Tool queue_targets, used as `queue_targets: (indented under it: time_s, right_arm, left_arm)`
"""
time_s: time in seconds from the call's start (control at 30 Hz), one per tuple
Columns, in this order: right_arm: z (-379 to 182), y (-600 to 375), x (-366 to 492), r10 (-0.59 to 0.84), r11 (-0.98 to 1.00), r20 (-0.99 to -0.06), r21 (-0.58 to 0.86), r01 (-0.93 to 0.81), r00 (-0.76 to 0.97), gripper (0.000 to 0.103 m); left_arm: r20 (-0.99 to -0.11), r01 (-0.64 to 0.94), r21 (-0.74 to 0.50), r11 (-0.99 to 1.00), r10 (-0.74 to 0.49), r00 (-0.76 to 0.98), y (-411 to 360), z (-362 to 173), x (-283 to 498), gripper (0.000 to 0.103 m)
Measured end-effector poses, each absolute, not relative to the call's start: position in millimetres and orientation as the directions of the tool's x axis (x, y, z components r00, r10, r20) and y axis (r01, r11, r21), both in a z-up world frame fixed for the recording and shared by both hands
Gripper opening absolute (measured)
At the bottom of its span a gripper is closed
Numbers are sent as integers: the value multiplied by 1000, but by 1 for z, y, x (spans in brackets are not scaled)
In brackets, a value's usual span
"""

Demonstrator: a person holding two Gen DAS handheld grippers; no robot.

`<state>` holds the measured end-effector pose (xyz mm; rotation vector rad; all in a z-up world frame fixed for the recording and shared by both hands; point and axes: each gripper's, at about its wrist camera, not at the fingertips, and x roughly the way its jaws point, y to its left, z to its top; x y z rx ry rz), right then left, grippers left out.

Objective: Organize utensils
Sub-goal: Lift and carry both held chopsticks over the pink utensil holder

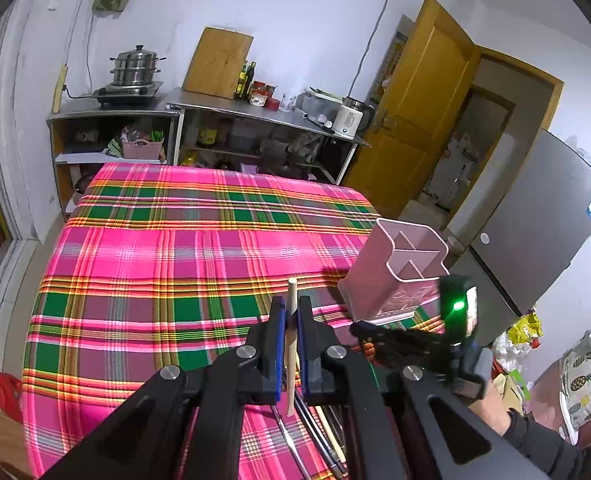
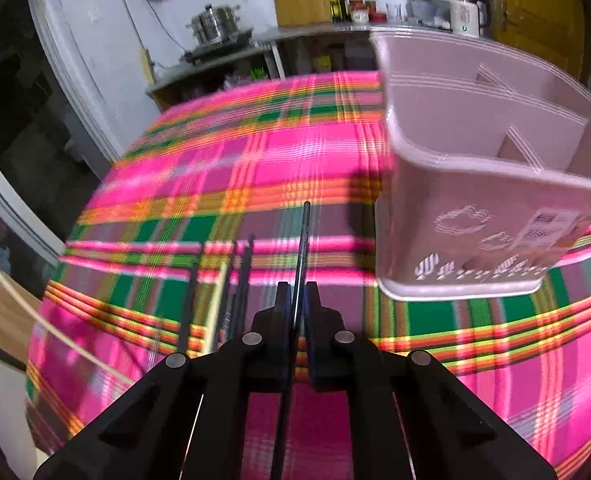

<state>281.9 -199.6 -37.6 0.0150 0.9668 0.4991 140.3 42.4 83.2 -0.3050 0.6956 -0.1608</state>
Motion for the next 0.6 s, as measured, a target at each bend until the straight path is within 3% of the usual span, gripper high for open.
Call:
queue_targets:
  time_s: [0.6]
  right_arm:
    - [87, -261, 228, 498, 865, -579, 275, -420, 646, 5]
  left_arm:
    - [-556, 119, -297, 947, -273, 785, 11, 124, 126, 5]
